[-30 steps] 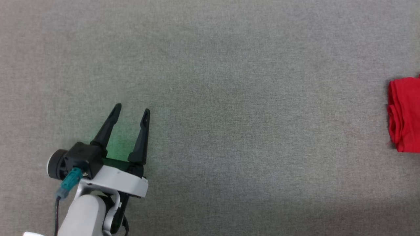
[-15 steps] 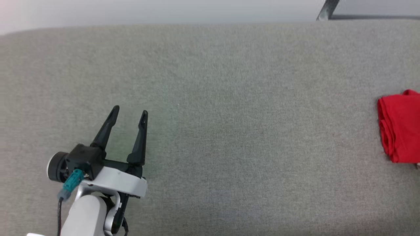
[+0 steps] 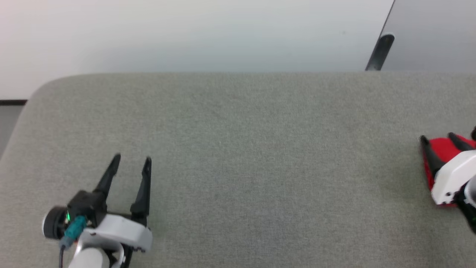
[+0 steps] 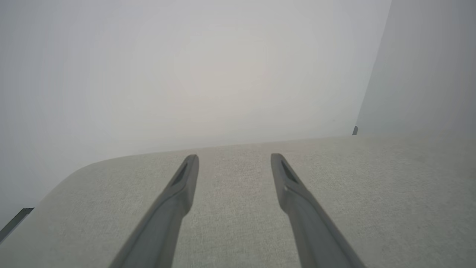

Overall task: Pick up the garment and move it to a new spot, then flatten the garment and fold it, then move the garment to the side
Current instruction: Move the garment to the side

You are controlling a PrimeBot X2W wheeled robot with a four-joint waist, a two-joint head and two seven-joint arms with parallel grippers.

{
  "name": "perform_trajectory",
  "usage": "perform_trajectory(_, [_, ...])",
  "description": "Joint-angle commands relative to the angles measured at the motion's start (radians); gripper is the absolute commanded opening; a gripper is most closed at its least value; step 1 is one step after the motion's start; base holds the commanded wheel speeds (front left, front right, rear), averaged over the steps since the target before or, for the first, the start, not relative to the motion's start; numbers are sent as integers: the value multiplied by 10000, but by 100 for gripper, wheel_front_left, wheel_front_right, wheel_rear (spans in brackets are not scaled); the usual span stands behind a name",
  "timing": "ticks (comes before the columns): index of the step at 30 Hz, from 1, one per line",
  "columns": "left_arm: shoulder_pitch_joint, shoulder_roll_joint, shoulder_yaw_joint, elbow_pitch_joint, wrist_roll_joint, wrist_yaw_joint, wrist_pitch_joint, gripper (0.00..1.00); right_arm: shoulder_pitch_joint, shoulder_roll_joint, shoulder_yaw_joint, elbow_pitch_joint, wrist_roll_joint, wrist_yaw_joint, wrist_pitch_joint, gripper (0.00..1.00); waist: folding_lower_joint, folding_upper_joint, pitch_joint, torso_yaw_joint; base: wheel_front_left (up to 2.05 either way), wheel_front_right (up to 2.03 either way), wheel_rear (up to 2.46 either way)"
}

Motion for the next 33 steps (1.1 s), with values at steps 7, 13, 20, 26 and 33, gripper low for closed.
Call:
perform_trajectory(7, [1173,-63,271,144,-110,73,-6,100,1238,555,-178,-1297,196,-11,-890,100,0,0,-899,232,0,0,0])
perform_trajectory(13, [2080,-223,651,-171,-368,197,-3,100,2515,633,-1015,-2592,7,-11,-1253,100,0,0,-1106,162,0,0,0])
perform_trajectory(20, [2677,-378,1087,-881,-813,325,-2,100,4222,1087,-2412,-4153,-214,-11,-1231,100,0,0,-1212,221,0,0,0])
perform_trajectory(26, [2933,-290,1196,-1320,-963,385,110,100,5012,1425,-2935,-5058,-340,-11,-946,100,0,0,-1204,186,0,0,0])
perform_trajectory(33, [2992,-276,1224,-1687,-1065,488,255,100,5293,1678,-3041,-5551,-482,-11,-1017,100,0,0,-1166,183,0,0,0])
